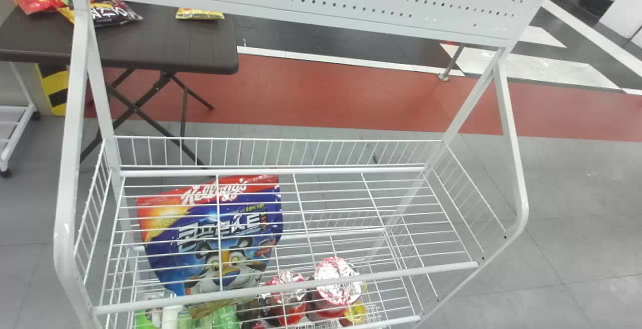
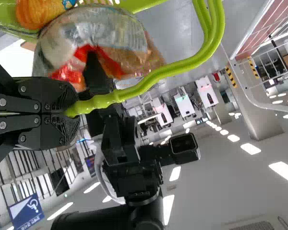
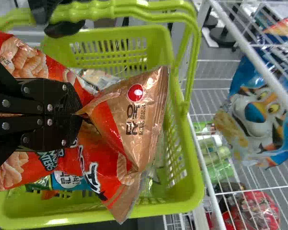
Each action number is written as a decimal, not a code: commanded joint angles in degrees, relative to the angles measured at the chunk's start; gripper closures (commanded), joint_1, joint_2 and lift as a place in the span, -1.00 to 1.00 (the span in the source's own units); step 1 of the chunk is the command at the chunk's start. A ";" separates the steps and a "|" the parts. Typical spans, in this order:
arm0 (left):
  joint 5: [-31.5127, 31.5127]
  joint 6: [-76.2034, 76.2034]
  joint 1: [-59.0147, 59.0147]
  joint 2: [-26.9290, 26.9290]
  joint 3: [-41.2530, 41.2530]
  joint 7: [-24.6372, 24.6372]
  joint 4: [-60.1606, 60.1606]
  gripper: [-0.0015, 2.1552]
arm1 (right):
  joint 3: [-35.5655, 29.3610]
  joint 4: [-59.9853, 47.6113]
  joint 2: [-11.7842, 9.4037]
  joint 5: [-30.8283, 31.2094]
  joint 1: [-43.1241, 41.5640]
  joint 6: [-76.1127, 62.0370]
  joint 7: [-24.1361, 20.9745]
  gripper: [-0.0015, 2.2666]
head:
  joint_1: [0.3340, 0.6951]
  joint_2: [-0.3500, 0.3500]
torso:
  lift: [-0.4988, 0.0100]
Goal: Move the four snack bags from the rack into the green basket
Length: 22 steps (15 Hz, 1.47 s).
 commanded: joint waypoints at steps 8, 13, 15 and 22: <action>-0.10 -0.04 0.27 -0.01 -0.02 0.07 -0.20 0.36 | 1.14 1.15 -0.79 1.83 0.11 -11.19 6.37 -0.95 | 1.00 -1.00 | 0.96; -0.10 -0.22 0.27 0.08 -0.11 0.07 -0.20 0.36 | 0.62 -2.54 0.18 2.01 2.13 -27.53 6.99 -0.95 | 1.00 -1.00 | 0.96; -0.10 -0.22 0.27 0.08 -0.11 0.07 -0.20 0.36 | 1.14 -2.27 1.23 2.36 2.92 -44.06 5.14 -0.95 | 1.00 -1.00 | 0.96; -0.19 -0.75 0.62 0.25 -0.11 0.33 -0.37 0.36 | 13.19 5.37 2.16 13.52 4.68 -92.22 -10.76 -0.95 | 1.00 -1.00 | 0.96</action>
